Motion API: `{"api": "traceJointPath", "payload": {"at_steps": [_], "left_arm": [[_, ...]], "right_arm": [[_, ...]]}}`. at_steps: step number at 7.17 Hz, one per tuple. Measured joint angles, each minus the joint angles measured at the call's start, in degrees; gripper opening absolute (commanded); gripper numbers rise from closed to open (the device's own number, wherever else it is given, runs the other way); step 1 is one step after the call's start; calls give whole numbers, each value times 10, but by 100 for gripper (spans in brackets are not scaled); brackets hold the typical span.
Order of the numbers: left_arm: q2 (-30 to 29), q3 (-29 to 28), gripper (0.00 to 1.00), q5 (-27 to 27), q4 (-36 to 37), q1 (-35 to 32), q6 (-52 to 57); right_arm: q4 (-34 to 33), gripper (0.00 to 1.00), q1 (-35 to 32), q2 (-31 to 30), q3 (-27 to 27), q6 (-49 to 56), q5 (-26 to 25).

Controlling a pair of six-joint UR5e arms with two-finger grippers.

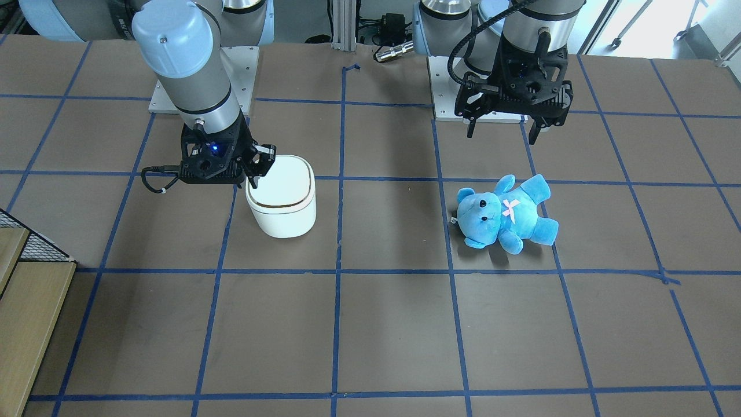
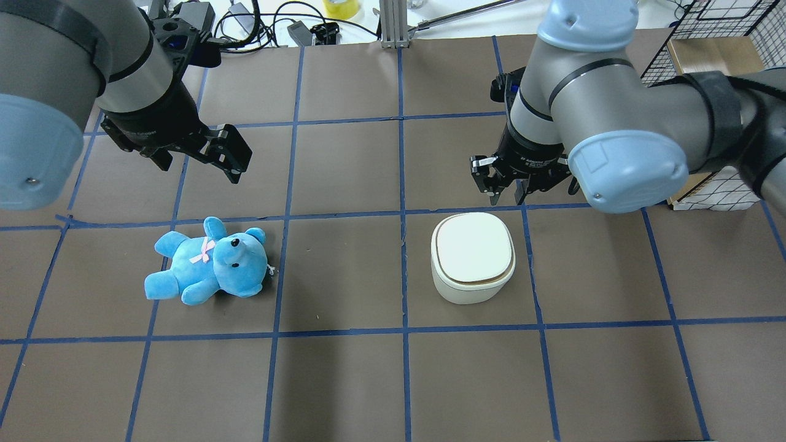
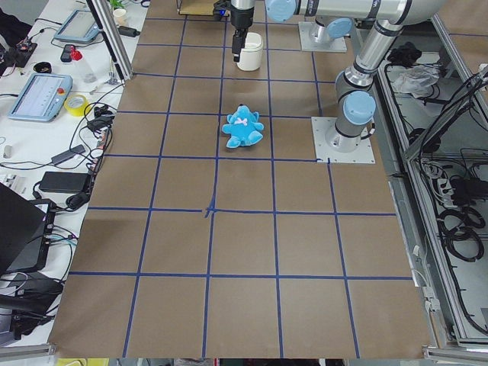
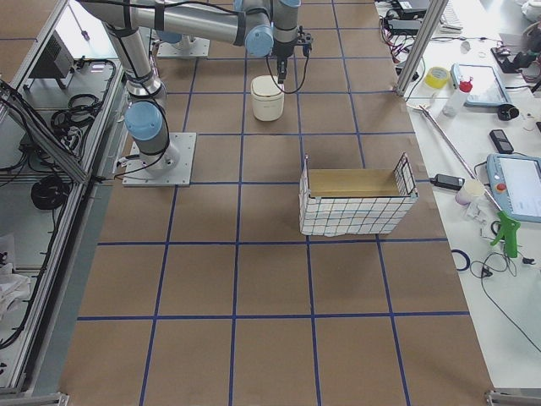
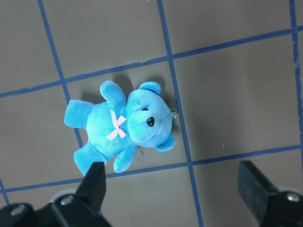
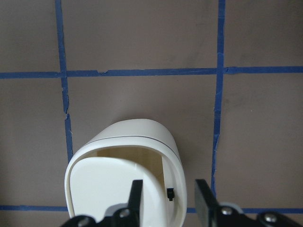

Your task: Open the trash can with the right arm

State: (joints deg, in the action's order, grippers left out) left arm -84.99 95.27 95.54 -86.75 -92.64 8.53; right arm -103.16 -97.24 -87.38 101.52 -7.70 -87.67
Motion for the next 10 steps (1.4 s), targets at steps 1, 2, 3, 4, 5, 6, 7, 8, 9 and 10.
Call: {"api": "traceJointPath", "payload": {"at_steps": [1, 2, 3, 4, 5, 6, 7, 8, 9, 10], "left_arm": [[0, 0, 100, 0, 0, 0, 0], [0, 0, 100, 0, 0, 0, 0], [0, 0, 100, 0, 0, 0, 0], [0, 0, 100, 0, 0, 0, 0], [0, 0, 100, 0, 0, 0, 0], [0, 0, 100, 0, 0, 0, 0], [0, 0, 100, 0, 0, 0, 0], [0, 0, 100, 0, 0, 0, 0], [0, 0, 100, 0, 0, 0, 0], [0, 0, 100, 0, 0, 0, 0]], "right_arm": [[31, 100, 3, 0, -29, 2, -18], [59, 100, 6, -2, -52, 5, -31], [76, 100, 12, -7, -63, 6, -39], [89, 100, 21, -15, -69, 7, -44], [105, 100, 32, -25, -70, 7, -48], [120, 100, 43, -36, -71, 7, -49], [128, 100, 49, -47, -71, 7, -48], [137, 100, 52, -55, -71, 6, -45], [148, 100, 54, -62, -71, 5, -41], [156, 100, 54, -71, -71, 5, -39]]}}
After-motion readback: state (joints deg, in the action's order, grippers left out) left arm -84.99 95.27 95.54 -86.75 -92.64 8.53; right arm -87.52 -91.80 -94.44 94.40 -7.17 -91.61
